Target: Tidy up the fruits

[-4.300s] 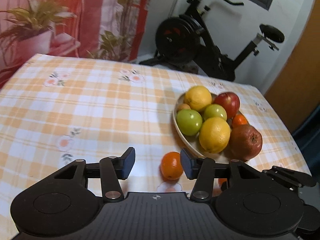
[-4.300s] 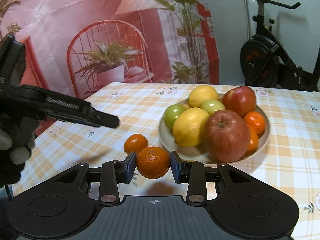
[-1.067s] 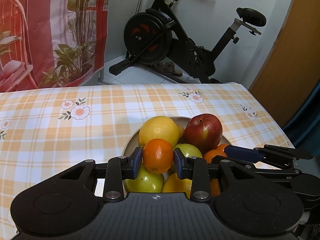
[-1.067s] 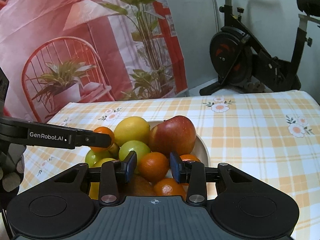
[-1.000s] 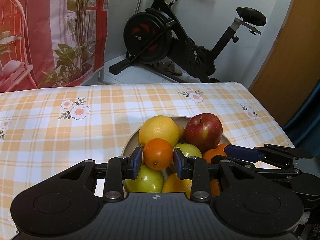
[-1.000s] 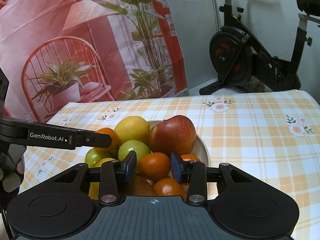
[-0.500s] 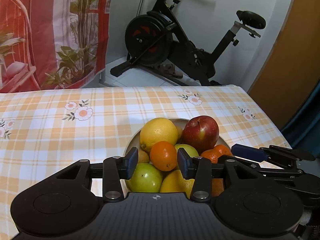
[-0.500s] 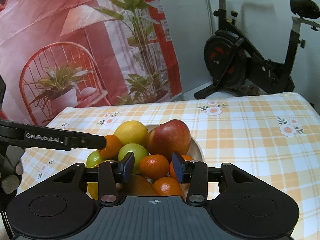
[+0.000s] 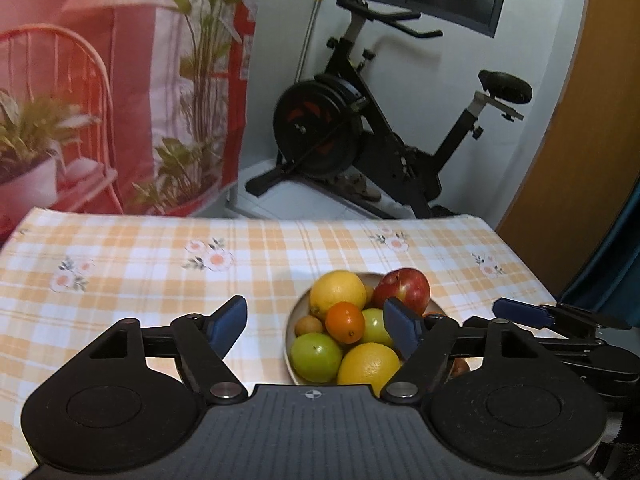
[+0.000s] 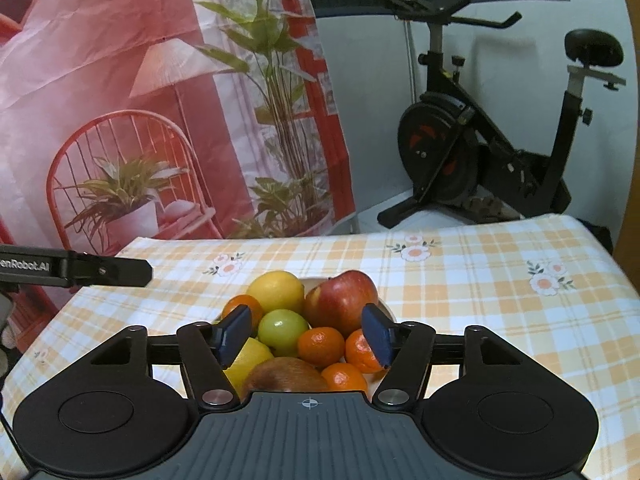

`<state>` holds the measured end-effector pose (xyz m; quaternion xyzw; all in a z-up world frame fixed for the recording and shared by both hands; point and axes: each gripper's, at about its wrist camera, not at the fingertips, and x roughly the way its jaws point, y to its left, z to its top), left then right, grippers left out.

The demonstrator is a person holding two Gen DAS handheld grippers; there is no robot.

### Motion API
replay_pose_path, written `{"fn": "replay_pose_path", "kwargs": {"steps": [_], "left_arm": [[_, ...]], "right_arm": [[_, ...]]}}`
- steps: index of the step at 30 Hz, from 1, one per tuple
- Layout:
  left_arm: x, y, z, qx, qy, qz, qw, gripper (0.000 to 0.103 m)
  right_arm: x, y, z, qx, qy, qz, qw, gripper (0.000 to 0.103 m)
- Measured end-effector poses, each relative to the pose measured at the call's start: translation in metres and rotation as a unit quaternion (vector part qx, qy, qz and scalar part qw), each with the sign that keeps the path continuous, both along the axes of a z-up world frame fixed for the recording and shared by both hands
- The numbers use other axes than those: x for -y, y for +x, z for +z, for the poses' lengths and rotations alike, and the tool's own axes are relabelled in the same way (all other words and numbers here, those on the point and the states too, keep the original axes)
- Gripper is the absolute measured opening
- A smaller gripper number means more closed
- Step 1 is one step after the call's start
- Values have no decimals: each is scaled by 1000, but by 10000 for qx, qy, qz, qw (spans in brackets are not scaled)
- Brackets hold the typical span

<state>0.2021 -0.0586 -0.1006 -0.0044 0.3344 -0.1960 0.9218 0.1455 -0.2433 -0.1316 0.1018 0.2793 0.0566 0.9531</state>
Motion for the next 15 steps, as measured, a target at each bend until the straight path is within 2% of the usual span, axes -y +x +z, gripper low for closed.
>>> {"fn": "replay_pose_path", "kwargs": {"steps": [3, 6, 8, 11, 15], "left_arm": [[-3, -9, 10, 137, 23, 32, 9999, 86], [-7, -19, 19, 244, 21, 75, 9997, 91], [-10, -25, 25, 312, 20, 155, 9994, 94], [-17, -34, 34, 380, -25, 214, 9990, 102], [-23, -47, 46, 479, -13, 302, 9984, 103]], "right_arm": [[-3, -8, 9, 66, -75, -49, 9999, 68], [-4, -17, 20, 140, -111, -67, 9998, 84], [-5, -21, 28, 178, -138, -85, 9997, 99], [-6, -28, 39, 194, -88, -58, 9998, 103], [-12, -38, 55, 205, -199, -33, 9996, 103]]}}
